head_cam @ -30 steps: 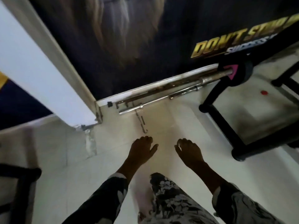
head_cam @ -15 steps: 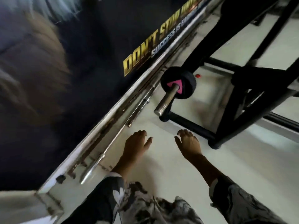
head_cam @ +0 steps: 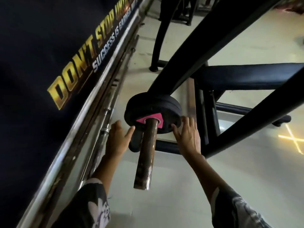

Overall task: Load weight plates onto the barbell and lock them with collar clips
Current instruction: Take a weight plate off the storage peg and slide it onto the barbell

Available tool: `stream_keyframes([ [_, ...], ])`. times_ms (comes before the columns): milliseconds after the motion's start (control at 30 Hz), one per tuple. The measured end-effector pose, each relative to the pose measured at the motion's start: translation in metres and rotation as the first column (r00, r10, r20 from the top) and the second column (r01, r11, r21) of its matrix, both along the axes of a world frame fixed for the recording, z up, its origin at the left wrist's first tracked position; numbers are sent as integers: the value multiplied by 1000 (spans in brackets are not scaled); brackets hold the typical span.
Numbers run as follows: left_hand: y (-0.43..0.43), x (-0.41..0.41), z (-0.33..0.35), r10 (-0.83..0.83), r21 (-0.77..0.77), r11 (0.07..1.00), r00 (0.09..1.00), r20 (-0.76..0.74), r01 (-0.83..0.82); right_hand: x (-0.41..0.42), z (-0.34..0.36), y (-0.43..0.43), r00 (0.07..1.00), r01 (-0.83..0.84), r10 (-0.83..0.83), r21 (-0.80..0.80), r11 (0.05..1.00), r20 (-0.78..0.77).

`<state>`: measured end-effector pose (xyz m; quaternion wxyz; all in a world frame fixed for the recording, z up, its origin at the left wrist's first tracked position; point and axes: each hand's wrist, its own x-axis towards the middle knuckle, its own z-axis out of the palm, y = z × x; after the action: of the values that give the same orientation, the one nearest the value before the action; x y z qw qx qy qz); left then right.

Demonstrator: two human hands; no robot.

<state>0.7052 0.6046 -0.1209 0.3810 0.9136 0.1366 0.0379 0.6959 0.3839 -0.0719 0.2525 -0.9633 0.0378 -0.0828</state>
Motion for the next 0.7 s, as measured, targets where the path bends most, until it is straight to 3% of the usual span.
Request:
stream_keyframes([
  [100,-1,40,-27,-2,-313,948,985,172,56,36,-30,6,992,26,-40,109,994,119],
  [233,-4,51,-45,22,-397,905,915,404,153,49,-55,11,959,32,-133,371,928,250],
  [400,-15,47,-61,104,-417,903,889,445,103,47,-70,22,912,57,-258,525,849,319],
  [700,-13,45,-50,116,-471,875,897,426,111,45,-65,21,907,20,-278,626,779,317],
])
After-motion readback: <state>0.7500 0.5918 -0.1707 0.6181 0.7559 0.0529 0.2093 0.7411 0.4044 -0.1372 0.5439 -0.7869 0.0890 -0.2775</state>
